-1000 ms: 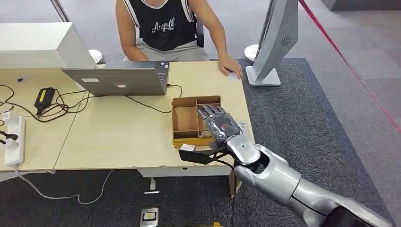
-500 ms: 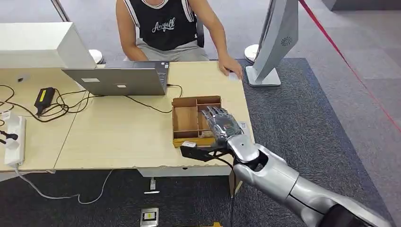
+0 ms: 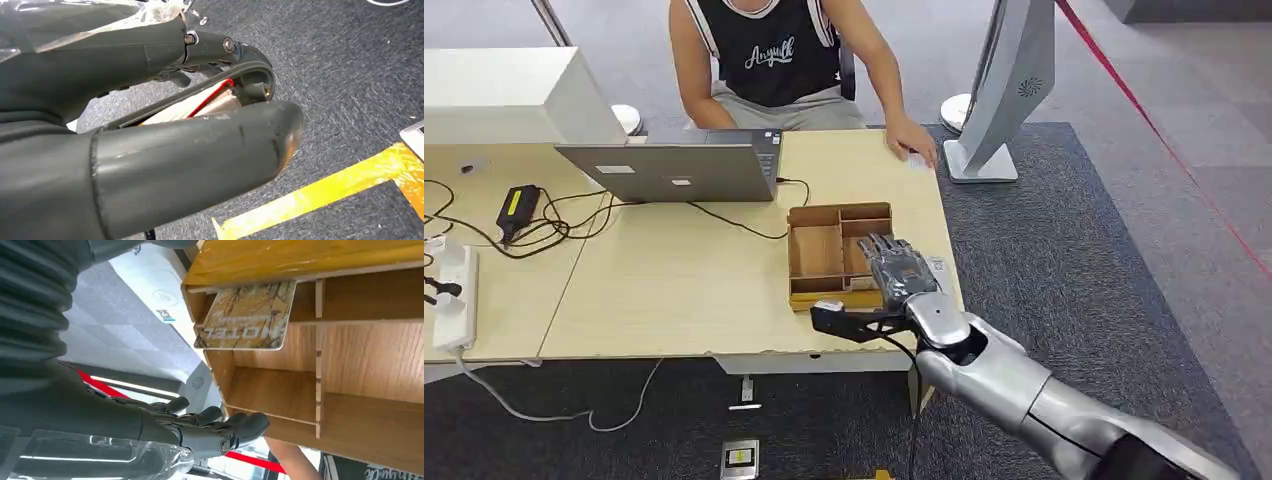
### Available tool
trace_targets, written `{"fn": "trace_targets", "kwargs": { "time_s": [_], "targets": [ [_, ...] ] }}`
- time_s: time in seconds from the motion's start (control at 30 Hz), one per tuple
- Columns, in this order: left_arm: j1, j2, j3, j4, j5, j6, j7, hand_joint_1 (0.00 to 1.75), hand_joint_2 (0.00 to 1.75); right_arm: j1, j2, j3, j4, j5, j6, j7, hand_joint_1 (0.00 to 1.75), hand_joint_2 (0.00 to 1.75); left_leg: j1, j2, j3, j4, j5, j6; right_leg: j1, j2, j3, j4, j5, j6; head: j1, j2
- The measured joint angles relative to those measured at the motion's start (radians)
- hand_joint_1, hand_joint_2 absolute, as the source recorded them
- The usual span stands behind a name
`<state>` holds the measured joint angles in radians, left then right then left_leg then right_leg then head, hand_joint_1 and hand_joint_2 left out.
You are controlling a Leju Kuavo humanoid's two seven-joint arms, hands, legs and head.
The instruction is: Pass the card to the sensor for recognition and then transmit it.
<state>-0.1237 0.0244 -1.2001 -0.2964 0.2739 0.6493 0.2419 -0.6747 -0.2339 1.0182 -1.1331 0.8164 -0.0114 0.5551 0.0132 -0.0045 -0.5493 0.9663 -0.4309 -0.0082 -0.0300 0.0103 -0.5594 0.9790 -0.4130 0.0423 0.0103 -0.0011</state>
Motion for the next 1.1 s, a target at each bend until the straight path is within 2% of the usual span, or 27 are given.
{"fn": "trace_targets", "kwargs": {
  "time_s": [1.1],
  "targets": [
    [0.001,-0.001,0.000,0.000,0.003,0.001,0.000,0.00,0.00,-0.001,0.065,-0.001,0.136,0.010,-0.065,-0.049,0.00,1.75,0.000,0.000,0.000,0.000,0.000,0.000,0.000,0.000,0.000,0.000,0.000,0.000,0.000,0.000]
  ]
}}
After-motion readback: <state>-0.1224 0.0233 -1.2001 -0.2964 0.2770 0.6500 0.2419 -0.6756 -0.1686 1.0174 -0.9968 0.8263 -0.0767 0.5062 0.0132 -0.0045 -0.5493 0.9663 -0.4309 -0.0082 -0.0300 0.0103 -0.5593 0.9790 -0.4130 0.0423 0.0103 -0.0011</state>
